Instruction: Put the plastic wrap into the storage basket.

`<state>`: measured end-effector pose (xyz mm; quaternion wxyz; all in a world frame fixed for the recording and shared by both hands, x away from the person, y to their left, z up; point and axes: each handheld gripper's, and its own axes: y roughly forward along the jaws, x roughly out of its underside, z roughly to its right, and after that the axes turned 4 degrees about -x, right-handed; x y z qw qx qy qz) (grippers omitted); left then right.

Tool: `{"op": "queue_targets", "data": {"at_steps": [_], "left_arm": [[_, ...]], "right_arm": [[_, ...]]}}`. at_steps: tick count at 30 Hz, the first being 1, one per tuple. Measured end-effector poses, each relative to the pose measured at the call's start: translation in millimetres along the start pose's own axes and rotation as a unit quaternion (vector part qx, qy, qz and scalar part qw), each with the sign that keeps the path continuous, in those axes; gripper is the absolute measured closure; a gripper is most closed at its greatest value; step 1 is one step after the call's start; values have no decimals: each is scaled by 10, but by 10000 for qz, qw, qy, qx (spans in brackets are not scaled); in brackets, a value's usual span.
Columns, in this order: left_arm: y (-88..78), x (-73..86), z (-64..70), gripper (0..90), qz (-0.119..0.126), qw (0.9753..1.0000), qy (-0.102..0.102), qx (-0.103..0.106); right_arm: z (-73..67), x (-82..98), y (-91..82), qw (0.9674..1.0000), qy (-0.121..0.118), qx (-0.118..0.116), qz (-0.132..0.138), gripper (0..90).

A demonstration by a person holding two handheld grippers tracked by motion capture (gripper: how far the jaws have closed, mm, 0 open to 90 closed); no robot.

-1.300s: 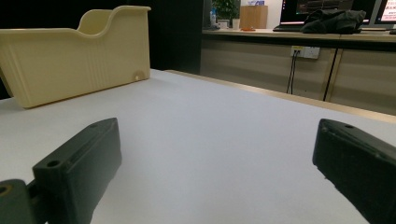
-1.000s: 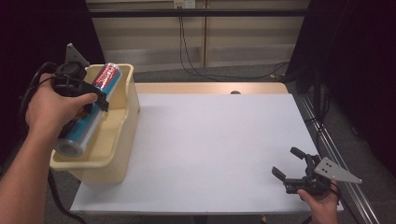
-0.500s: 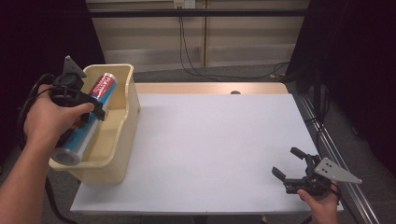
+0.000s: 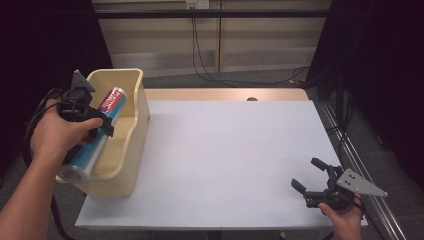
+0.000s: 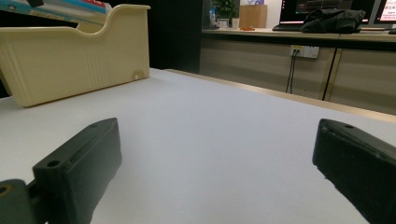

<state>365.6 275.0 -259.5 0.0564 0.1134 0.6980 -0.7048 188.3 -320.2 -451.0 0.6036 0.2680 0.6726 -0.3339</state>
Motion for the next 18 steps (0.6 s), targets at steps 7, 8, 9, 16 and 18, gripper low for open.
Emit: {"op": "queue_targets", "data": {"at_steps": [7,8,9,16,18], "left_arm": [[86,30,-32,321,-28,10000,-37,23],[98,34,-38,321,-48,10000,-19,26],[110,42,-39,321,-56,10000,-57,26],[160,66,-61,321,-144,9998,-112,44],[165,68,-61,320,-170,9998,-127,57]], "right_arm": [[0,2,5,10000,-6,-12,-6,11],[-1,3,6,10000,-7,-11,-18,11],[-2,3,6,10000,-2,-9,-23,11],[-3,3,8,10000,1,-7,-25,11],[-6,4,13,10000,-2,-17,-32,11]]}}
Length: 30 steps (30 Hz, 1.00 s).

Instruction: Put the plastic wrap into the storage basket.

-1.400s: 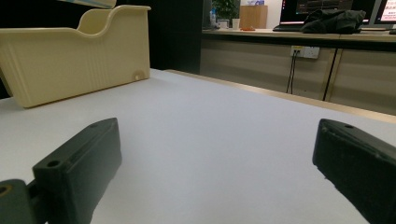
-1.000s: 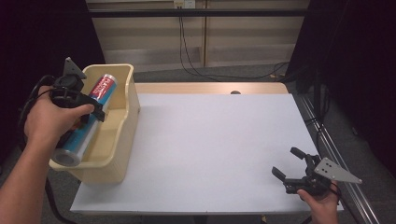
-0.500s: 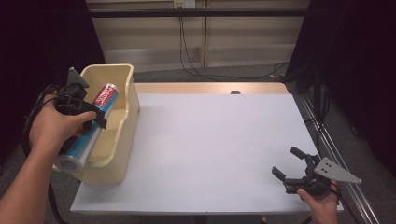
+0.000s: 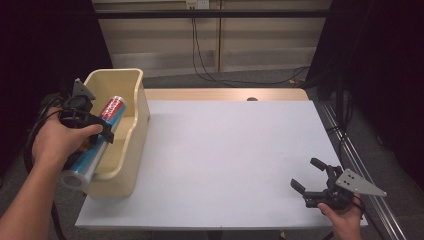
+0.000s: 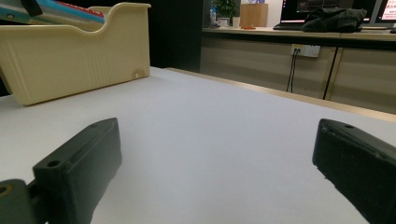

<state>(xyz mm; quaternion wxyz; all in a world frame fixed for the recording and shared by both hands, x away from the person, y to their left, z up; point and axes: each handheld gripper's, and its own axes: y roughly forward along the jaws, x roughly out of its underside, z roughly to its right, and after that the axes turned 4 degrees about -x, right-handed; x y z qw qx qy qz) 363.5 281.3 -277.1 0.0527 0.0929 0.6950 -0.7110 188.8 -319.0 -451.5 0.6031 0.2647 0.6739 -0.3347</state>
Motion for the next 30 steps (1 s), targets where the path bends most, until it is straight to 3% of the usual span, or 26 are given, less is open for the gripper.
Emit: {"op": "queue_targets", "data": {"at_steps": [9,21,23,24,26,30], "left_arm": [[69,2,25,319,-220,9997,28,32],[90,9,14,310,-186,9998,18,-19],[0,9,-3,333,98,9998,-106,132],[-105,-1,-28,358,261,9989,-151,364],[-225,-11,-11,342,323,9991,-81,245],[-305,-34,50,286,493,9983,35,309]], "right_arm": [[1,0,-3,10000,-8,-4,2,11],[3,1,1,10000,-22,-17,-5,12],[-1,0,2,10000,-18,-21,1,11],[-3,-1,2,10000,-17,-25,1,11],[-5,-1,5,10000,-17,-25,-4,11],[-16,-10,3,10000,-36,-34,14,11]]}}
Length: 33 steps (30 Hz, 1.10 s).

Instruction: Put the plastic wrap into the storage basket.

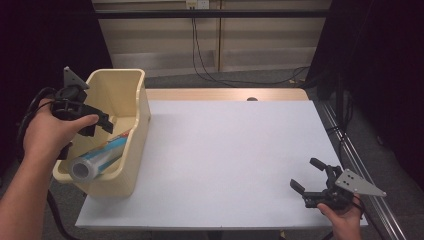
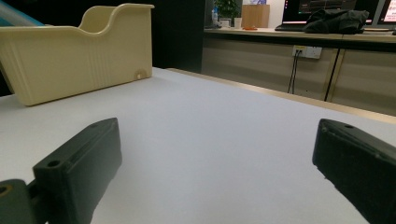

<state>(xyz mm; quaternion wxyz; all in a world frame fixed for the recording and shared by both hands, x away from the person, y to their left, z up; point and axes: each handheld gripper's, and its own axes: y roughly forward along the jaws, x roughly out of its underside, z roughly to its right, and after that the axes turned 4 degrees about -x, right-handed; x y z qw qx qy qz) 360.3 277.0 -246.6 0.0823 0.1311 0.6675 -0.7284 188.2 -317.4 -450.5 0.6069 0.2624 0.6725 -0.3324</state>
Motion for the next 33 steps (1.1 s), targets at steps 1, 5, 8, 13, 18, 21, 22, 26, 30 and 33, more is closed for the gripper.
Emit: {"op": "queue_targets", "data": {"at_steps": [1,5,8,13,18,21,22,26,30,33], "left_arm": [[6,-7,21,277,34,10000,-10,40],[25,-45,81,252,92,9998,70,132],[21,-87,143,250,121,9996,121,205],[13,-121,278,243,139,9992,209,313],[-19,-129,402,231,142,9989,298,341],[-47,-123,439,226,173,9986,336,373],[-48,-123,450,224,172,9985,340,386],[-43,-131,497,219,165,9984,360,402],[-51,-139,571,212,188,9980,452,404],[-63,-146,602,204,183,9976,502,445]], "right_arm": [[0,1,-1,10000,-17,-1,-4,11],[3,3,-5,10000,-3,0,-5,11],[12,8,0,10000,22,1,-12,11],[10,7,0,10000,9,-2,-17,11],[3,3,-1,10000,-14,-1,-11,11],[0,1,-10,10000,-35,3,-2,11],[0,-1,-13,10000,-36,2,2,11],[8,-1,-19,10000,-24,24,0,11],[5,-1,-13,10000,-22,22,1,11],[1,-2,-11,10000,-21,33,0,11]]}}
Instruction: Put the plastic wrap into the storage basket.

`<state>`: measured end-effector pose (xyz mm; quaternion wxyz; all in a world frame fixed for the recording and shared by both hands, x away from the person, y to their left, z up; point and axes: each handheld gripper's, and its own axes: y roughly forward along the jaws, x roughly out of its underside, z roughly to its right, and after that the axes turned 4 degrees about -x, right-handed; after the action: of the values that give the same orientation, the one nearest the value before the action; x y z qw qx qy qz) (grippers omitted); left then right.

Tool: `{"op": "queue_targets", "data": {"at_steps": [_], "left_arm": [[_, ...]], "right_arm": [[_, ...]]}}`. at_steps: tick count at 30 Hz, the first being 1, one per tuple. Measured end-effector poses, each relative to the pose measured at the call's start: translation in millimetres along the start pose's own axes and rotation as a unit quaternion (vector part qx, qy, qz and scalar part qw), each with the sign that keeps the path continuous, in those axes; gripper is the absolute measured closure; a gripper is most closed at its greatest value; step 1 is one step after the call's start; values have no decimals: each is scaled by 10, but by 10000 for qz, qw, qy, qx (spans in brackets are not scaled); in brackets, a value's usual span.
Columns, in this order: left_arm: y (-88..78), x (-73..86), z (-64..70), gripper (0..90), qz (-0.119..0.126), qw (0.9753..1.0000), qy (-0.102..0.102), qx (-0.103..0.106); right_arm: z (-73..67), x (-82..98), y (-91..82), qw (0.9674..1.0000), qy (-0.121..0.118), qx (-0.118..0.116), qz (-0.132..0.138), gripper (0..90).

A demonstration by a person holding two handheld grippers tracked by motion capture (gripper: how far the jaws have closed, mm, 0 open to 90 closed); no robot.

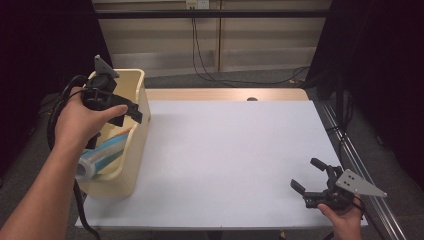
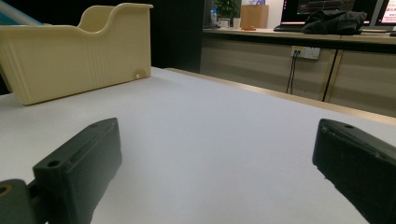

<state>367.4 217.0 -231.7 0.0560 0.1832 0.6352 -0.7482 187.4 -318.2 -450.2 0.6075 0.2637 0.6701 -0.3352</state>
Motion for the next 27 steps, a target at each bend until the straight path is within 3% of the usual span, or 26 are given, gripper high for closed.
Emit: {"op": "queue_targets", "data": {"at_steps": [14,27], "left_arm": [[132,-43,241,190,51,9996,225,145],[420,-29,437,176,-95,9982,485,333]], "right_arm": [[4,0,-3,10000,-11,-19,3,11],[2,1,4,10000,-27,-42,-13,11]]}}
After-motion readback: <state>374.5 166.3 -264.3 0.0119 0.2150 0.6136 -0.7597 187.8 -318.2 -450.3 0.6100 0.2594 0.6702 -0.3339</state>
